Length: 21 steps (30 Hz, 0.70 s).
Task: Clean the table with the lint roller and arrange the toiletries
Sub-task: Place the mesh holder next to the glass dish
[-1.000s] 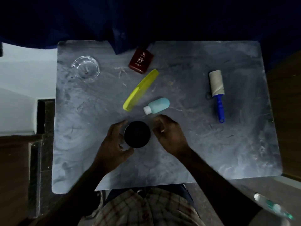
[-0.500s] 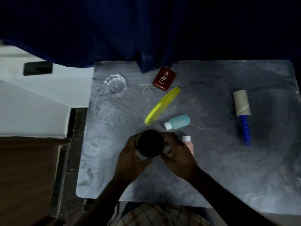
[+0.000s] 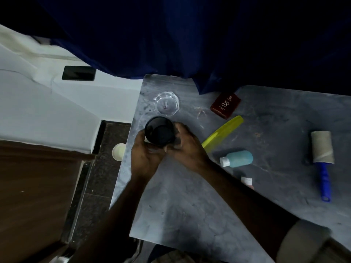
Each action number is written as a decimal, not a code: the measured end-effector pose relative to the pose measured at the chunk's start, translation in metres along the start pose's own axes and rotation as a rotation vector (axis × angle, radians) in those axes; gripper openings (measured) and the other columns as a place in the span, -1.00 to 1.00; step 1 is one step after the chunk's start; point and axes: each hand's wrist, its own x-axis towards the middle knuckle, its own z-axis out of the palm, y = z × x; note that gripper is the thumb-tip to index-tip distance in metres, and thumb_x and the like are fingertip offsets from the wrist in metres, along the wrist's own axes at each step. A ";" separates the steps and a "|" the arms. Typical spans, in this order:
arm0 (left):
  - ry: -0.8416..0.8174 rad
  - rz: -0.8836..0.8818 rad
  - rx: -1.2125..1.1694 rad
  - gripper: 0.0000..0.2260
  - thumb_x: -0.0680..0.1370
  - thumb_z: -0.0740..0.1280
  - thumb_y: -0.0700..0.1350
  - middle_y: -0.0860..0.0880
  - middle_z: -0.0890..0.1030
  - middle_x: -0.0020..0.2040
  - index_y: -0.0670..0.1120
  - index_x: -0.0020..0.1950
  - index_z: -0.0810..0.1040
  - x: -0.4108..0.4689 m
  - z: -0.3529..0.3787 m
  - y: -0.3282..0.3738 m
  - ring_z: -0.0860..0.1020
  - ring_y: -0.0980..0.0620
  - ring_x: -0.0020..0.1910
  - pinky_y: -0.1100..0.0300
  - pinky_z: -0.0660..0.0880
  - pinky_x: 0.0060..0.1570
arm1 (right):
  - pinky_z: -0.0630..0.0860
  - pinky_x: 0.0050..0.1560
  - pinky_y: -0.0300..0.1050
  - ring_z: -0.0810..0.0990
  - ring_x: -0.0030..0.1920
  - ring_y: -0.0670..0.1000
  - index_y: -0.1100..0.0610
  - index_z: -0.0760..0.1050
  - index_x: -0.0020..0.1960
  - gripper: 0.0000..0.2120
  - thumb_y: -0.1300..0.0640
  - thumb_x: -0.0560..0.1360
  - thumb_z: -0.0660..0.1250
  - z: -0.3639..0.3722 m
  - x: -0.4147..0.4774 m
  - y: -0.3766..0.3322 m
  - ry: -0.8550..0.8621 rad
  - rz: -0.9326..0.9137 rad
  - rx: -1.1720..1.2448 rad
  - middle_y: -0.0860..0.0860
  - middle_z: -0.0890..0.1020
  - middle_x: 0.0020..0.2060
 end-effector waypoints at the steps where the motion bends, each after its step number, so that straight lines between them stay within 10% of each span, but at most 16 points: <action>1: 0.007 -0.007 0.006 -0.42 0.42 0.64 -0.32 0.12 0.69 0.04 -0.12 0.37 0.53 0.005 -0.001 0.000 0.71 0.09 0.04 0.43 0.55 -0.05 | 0.52 0.36 0.10 0.53 0.38 0.07 0.01 0.28 0.52 -0.24 0.08 0.39 0.51 0.002 0.006 -0.003 -0.009 0.008 0.016 0.03 0.53 0.36; 4: 0.085 0.002 -0.031 -0.44 0.38 0.70 -0.26 -0.07 0.76 0.04 -0.16 0.32 0.58 0.015 0.001 -0.002 0.74 0.24 -0.03 0.47 0.57 -0.10 | 0.53 0.35 0.09 0.54 0.37 0.05 -0.01 0.30 0.49 -0.22 0.00 0.35 0.56 0.006 0.017 -0.006 -0.014 0.023 0.042 0.02 0.54 0.36; 10: 0.106 -0.031 -0.099 -0.48 0.37 0.57 -0.02 -0.15 0.73 0.13 -0.14 0.26 0.53 0.015 0.010 -0.005 0.73 -0.16 0.09 -0.19 0.67 0.14 | 0.54 0.34 0.09 0.53 0.38 0.06 -0.02 0.29 0.50 -0.15 -0.12 0.32 0.59 0.017 0.024 -0.002 -0.006 0.062 0.014 0.01 0.50 0.37; 21: 0.160 -0.109 -0.013 -0.46 0.35 0.53 0.01 -0.02 0.72 0.13 -0.07 0.30 0.52 0.013 0.021 -0.013 0.71 -0.06 0.07 -0.12 0.65 0.10 | 0.56 0.32 0.08 0.54 0.36 0.06 -0.02 0.31 0.48 -0.16 -0.14 0.31 0.60 0.022 0.029 0.005 0.007 0.053 -0.013 0.00 0.50 0.36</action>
